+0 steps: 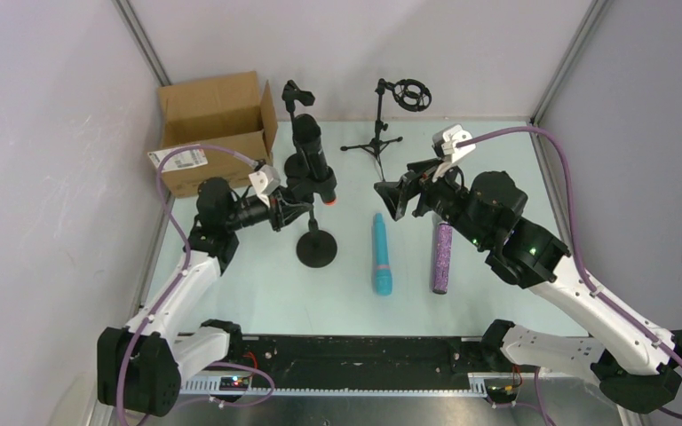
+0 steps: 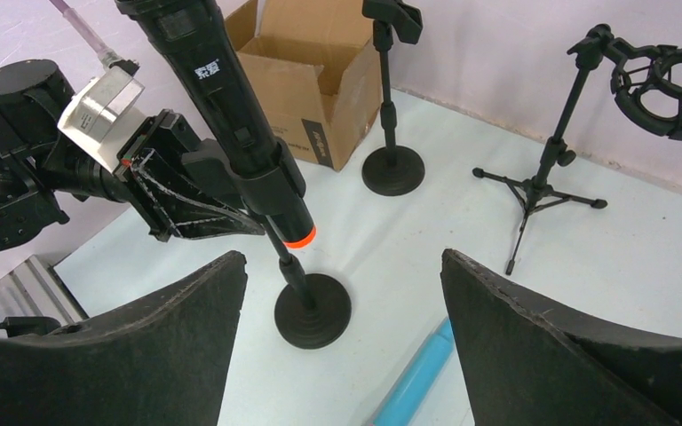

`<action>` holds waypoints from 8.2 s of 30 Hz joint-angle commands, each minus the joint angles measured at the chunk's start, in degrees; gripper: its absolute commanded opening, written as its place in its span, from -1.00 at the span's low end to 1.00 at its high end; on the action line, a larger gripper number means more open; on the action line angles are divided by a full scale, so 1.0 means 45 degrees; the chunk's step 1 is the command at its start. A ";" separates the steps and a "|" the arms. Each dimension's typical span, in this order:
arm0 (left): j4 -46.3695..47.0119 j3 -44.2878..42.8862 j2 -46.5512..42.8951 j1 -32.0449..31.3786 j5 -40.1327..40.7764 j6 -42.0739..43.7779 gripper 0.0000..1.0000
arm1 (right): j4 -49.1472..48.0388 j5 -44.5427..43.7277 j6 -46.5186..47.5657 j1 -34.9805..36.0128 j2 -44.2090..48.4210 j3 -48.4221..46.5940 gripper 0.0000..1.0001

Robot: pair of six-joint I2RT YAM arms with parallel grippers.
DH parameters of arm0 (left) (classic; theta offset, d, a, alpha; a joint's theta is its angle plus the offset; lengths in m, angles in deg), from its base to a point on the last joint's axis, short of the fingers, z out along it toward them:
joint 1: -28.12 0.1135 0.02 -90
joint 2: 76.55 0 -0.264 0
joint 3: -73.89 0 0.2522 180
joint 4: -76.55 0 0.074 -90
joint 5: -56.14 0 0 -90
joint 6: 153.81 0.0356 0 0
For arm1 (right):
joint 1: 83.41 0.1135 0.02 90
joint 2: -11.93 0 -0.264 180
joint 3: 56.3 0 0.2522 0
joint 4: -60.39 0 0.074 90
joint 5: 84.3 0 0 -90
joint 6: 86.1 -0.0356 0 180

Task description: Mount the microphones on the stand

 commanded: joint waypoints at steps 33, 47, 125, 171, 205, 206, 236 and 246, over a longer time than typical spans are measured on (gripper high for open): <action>-0.0209 0.0890 -0.1531 0.0889 -0.0355 0.0834 -0.68 | -1.6290 0.3773 -0.0867 0.0854 -1.0600 0.4290 0.39; -0.1348 0.0294 -0.1634 0.1357 0.0483 0.1784 -0.75 | -1.8056 0.2896 -0.0546 0.1432 -1.2597 0.3156 -0.89; -1.0519 -0.1894 -0.2011 0.9720 -0.1345 0.6791 0.99 | -0.7851 0.2625 -0.1933 -0.1894 -1.2028 -0.4544 0.86; -1.3137 -0.4940 -0.2569 1.1886 -0.3779 0.4384 1.00 | -0.7152 0.7177 -0.0547 -0.3518 -1.6717 -1.2527 -0.95; -1.3132 -0.5279 -0.4560 0.9561 -0.4896 0.4096 0.99 | -0.8897 0.4397 0.0791 0.0421 -0.4967 0.1030 -1.00; -1.3130 -0.5173 -0.4626 0.9243 -0.4707 0.4061 0.99 | -0.8813 0.4362 0.0838 0.0453 -0.4803 0.1306 -1.00; -1.3122 -0.4089 -0.5308 0.6239 -0.4110 0.4538 0.99 | -0.7852 0.3717 -0.0810 0.0068 -0.2309 0.3905 0.37; -1.3114 -0.4390 -0.4898 0.6181 -0.4043 0.4663 0.99 | -0.6311 0.2388 -0.1575 -0.0845 -0.0265 0.3905 0.97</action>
